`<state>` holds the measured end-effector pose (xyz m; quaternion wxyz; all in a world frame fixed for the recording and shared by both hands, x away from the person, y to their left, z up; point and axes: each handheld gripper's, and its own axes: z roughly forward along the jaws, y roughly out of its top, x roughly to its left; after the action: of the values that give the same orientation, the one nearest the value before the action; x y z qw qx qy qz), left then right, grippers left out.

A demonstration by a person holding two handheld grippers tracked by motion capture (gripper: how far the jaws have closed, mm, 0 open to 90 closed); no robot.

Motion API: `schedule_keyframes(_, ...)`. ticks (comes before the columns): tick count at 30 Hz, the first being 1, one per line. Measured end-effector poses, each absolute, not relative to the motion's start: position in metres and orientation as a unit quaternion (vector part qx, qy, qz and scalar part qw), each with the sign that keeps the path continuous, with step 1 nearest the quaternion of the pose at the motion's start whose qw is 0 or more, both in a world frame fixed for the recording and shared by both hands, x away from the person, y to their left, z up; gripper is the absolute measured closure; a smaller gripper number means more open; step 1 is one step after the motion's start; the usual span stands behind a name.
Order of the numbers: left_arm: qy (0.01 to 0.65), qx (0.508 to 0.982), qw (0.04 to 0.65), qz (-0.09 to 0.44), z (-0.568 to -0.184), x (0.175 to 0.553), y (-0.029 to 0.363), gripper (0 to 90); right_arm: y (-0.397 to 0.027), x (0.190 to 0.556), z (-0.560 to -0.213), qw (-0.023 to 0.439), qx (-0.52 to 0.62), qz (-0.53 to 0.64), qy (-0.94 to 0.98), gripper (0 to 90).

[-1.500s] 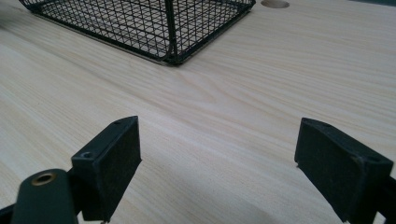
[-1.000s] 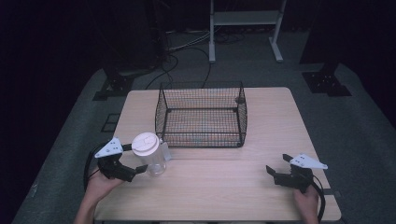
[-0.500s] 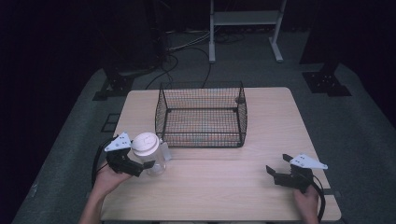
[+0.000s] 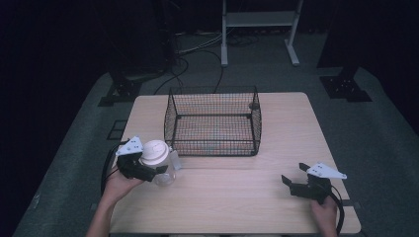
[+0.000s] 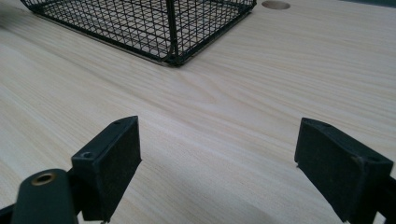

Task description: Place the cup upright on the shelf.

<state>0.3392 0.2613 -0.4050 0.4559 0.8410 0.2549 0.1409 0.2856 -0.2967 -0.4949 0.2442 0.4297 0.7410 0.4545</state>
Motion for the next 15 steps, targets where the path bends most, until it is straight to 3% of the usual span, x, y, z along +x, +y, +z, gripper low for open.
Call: schedule_keyframes(15,0.254,0.839,0.461,0.135,-0.4033,0.341,0.2615,8.0,-0.2969,0.2857,-0.4949,0.244,0.43,0.455,0.741,13.5)
